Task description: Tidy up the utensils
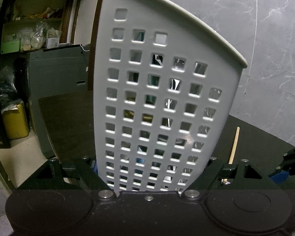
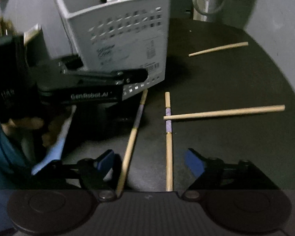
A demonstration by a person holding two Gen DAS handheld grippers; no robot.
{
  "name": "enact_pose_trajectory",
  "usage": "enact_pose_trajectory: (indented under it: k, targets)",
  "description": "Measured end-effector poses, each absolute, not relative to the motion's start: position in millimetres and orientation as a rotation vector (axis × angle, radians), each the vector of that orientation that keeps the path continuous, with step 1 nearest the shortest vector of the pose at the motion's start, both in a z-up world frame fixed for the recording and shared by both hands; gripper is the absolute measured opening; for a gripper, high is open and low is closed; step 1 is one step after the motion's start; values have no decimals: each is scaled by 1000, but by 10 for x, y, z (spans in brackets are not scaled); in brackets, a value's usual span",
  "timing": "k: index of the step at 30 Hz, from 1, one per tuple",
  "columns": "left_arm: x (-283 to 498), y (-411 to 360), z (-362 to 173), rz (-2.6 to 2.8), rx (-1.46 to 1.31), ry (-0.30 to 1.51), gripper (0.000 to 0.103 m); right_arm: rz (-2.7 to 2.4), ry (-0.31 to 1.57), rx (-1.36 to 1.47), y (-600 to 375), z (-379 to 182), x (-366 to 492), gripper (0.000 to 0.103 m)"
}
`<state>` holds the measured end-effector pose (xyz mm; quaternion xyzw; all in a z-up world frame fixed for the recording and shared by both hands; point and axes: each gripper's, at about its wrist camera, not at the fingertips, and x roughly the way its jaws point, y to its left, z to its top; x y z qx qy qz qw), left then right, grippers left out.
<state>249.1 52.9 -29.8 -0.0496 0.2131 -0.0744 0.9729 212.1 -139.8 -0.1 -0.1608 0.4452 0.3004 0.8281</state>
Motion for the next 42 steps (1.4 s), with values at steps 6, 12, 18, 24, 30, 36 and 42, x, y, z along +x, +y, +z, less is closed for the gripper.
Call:
enact_pose_trajectory:
  k: [6,12,18,24,30,36,42]
  targets:
    - [2483,543,-312,-153,-105,428,83,622,957,-325,-1394,48,2186,29]
    - [2483,554,-318,-154,-105,427,83,615,976,-333,-1485,83,2263,14]
    - [2488,552,-323,-153,-106,427,83,620,1004,-338,-1474,120,2282,19]
    - [2491,555,-325,-153,-105,427,83,624,995,-328,-1398,94,2347,46]
    - [2494,559,-328,-153,-106,427,83,622,995,-338,-1357,88,2383,44]
    - [2489,556,-327,-153,-107,427,83,630,1030,-360,-1359,96,2436,43]
    - [2505,549,-345,-156,-108,428,83,634,1057,-381,-1341,119,2510,13]
